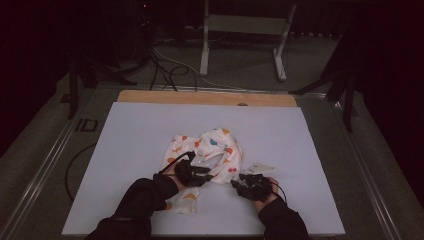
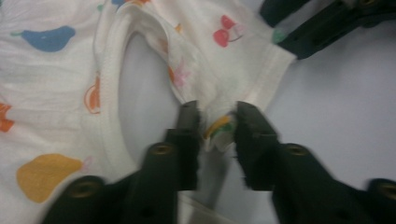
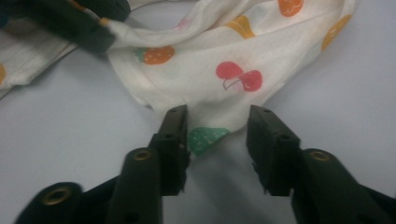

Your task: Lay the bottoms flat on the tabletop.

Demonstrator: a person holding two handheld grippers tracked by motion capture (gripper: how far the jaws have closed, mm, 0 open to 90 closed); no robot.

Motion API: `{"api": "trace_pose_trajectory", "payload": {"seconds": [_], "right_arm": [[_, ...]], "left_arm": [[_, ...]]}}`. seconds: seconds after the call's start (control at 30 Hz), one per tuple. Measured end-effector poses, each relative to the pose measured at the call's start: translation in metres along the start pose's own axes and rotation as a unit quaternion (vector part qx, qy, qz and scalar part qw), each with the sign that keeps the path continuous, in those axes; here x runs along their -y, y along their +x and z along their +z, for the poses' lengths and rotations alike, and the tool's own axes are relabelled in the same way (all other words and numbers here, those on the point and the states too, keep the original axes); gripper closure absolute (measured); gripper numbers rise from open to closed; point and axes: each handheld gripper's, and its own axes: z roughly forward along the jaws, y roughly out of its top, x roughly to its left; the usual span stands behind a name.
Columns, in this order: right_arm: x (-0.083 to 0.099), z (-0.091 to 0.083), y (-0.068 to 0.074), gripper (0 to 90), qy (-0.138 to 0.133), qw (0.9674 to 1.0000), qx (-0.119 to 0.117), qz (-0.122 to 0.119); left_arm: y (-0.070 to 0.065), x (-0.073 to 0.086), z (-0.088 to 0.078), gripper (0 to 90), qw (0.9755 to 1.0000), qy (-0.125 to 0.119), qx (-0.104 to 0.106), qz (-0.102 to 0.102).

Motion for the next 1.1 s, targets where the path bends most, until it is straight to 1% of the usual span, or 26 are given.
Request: {"api": "trace_pose_trajectory", "payload": {"seconds": [0.03,0.07,0.1,0.2,0.23,0.27,0.3,0.37,0.4,0.43,0.47,0.5,0.57,0.63,0.7,0.83,0.87,0.9,0.93,0.97,1.0,1.03,1.07,1.1], "right_arm": [[0.0,0.0,0.0,61.0,0.0,1.0,0.001,-0.003],[0.0,0.001,0.002,63.7,0.001,1.0,0.008,-0.006],[0.0,0.001,0.003,68.8,0.001,0.9998,0.008,-0.016],[-0.001,0.001,0.008,84.8,0.007,0.9994,0.0,-0.035],[-0.001,0.001,0.01,88.6,0.006,0.9993,-0.003,-0.037],[-0.002,0.001,0.011,89.3,0.008,0.9991,-0.002,-0.042],[-0.003,0.001,0.011,89.9,0.01,0.999,-0.002,-0.043],[-0.003,-0.003,0.009,90.0,0.007,0.9992,-0.004,-0.038],[-0.004,-0.006,0.008,90.0,0.005,0.9993,-0.002,-0.036],[-0.005,-0.01,0.006,90.0,0.0,0.9993,0.001,-0.037],[-0.006,-0.014,0.004,90.0,-0.004,0.9991,0.001,-0.043],[-0.007,-0.018,0.003,90.0,-0.013,0.9992,0.005,-0.039],[-0.008,-0.026,0.002,90.0,-0.021,0.9988,0.014,-0.043],[-0.009,-0.034,0.0,90.0,-0.027,0.9987,0.014,-0.041],[-0.009,-0.04,-0.001,90.0,-0.031,0.9984,0.015,-0.044],[-0.008,-0.051,0.0,90.0,-0.04,0.9983,0.016,-0.041],[-0.007,-0.054,0.0,90.0,-0.041,0.9979,0.018,-0.048],[-0.007,-0.056,0.002,90.0,-0.042,0.9978,0.02,-0.048],[-0.005,-0.058,0.001,90.0,-0.042,0.9977,0.017,-0.049],[-0.003,-0.06,0.002,90.0,-0.042,0.998,0.013,-0.045],[-0.001,-0.062,0.003,90.0,-0.038,0.9982,0.013,-0.045],[0.001,-0.063,0.004,90.0,-0.036,0.9982,0.01,-0.047],[0.004,-0.063,0.004,90.0,-0.035,0.9982,0.007,-0.049],[0.006,-0.064,0.005,90.0,-0.03,0.9985,0.002,-0.045]], "left_arm": [[0.001,0.0,0.0,79.0,1.0,0.003,0.0,0.001],[0.002,0.0,0.001,83.2,1.0,0.003,-0.005,-0.004],[0.003,0.0,0.001,86.0,0.9999,0.006,-0.007,-0.008],[0.005,0.0,0.001,87.5,0.9998,0.01,-0.008,-0.014],[0.005,0.0,0.002,87.5,0.9998,0.009,-0.006,-0.017],[0.005,0.0,0.002,87.8,0.9998,0.01,-0.007,-0.018],[0.004,0.0,0.001,88.0,0.9998,0.011,-0.009,-0.014],[0.003,0.0,0.0,88.1,0.9997,0.007,-0.012,-0.02],[0.002,0.0,-0.001,88.2,0.9997,0.005,-0.013,-0.019],[0.001,0.0,-0.002,88.2,0.9997,0.002,-0.012,-0.019],[0.0,0.0,-0.004,88.1,0.9997,0.001,-0.01,-0.021],[-0.001,0.0,-0.006,88.1,0.9997,-0.002,-0.009,-0.021],[-0.006,0.0,-0.009,88.1,0.9997,-0.006,-0.007,-0.023],[-0.012,0.0,-0.013,88.0,0.9997,-0.012,-0.003,-0.021],[-0.018,0.0,-0.017,88.0,0.9997,-0.016,0.0,-0.018],[-0.029,0.003,-0.022,87.8,0.9992,-0.031,0.003,-0.025],[-0.032,0.004,-0.024,87.8,0.9991,-0.034,0.004,-0.025],[-0.035,0.004,-0.025,87.8,0.9988,-0.04,0.008,-0.028],[-0.039,0.005,-0.027,87.7,0.9987,-0.04,0.009,-0.029],[-0.042,0.005,-0.029,87.6,0.9987,-0.041,0.01,-0.029],[-0.046,0.006,-0.03,87.6,0.9986,-0.042,0.016,-0.026],[-0.049,0.008,-0.031,87.5,0.9986,-0.042,0.018,-0.028],[-0.051,0.009,-0.031,87.4,0.9987,-0.038,0.02,-0.029],[-0.053,0.011,-0.032,87.4,0.9988,-0.034,0.022,-0.027]]}}
